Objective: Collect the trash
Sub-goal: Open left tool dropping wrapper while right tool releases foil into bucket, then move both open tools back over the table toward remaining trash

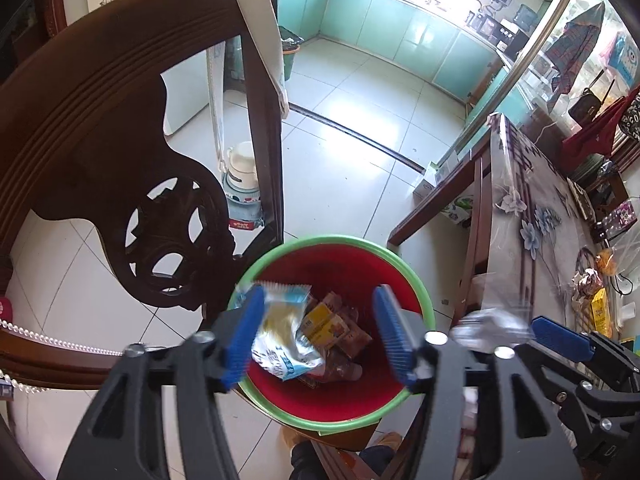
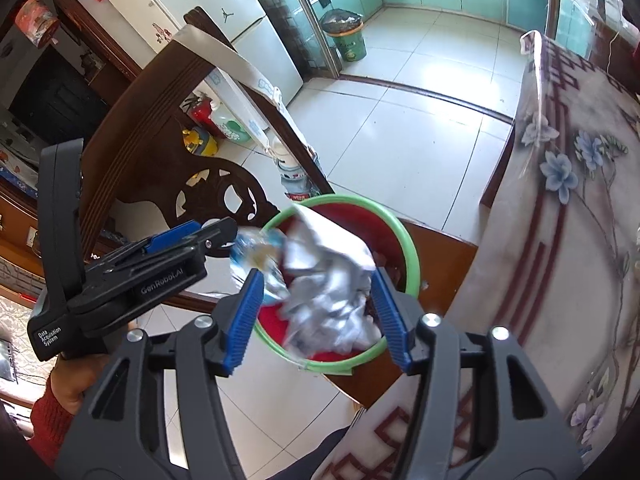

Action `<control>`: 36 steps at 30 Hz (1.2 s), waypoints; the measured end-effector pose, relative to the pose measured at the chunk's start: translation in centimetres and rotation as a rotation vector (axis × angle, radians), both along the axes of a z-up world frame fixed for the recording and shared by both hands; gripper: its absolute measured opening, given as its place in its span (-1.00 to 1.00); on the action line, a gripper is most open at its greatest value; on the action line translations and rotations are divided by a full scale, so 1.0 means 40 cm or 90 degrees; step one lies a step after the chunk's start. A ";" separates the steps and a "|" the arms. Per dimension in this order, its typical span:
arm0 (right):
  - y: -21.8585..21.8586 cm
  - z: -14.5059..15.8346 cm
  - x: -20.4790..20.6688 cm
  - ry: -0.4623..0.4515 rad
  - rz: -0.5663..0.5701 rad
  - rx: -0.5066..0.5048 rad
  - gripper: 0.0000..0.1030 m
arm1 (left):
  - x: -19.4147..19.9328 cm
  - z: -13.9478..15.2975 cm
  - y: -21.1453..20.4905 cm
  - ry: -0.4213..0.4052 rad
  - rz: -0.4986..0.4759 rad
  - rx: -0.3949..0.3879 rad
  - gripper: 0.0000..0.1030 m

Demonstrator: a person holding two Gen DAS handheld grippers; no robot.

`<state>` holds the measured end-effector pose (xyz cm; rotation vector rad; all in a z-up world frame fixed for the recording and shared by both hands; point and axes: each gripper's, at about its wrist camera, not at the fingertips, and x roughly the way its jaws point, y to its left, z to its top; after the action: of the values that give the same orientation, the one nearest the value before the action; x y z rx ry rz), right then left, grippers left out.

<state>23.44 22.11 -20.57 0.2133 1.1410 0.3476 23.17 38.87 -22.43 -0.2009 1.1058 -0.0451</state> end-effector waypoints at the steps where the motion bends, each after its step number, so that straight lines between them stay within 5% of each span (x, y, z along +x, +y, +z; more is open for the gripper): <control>1: -0.003 0.005 0.000 -0.004 -0.003 -0.001 0.18 | 0.000 0.004 0.000 -0.003 0.000 0.001 0.13; 8: -0.055 0.042 -0.040 -0.027 -0.016 -0.007 0.18 | -0.015 0.037 -0.018 -0.015 0.001 -0.009 0.13; 15: -0.223 0.062 -0.159 -0.034 -0.095 -0.038 0.22 | -0.062 0.066 -0.130 -0.019 -0.061 -0.026 0.16; 26: -0.719 0.023 -0.414 0.006 -0.297 -0.118 0.27 | -0.139 0.066 -0.503 -0.002 -0.219 -0.030 0.20; 29: -0.861 0.016 -0.444 0.012 -0.297 -0.139 0.31 | -0.173 0.076 -0.601 -0.006 -0.229 -0.033 0.41; 36: -1.149 -0.013 -0.385 0.015 -0.251 -0.217 0.45 | -0.248 0.090 -0.813 -0.004 -0.249 -0.027 0.45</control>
<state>8.03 -23.86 -21.10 0.1373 1.1333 -0.1977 13.25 6.36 -18.84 -0.0193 1.1256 -0.4187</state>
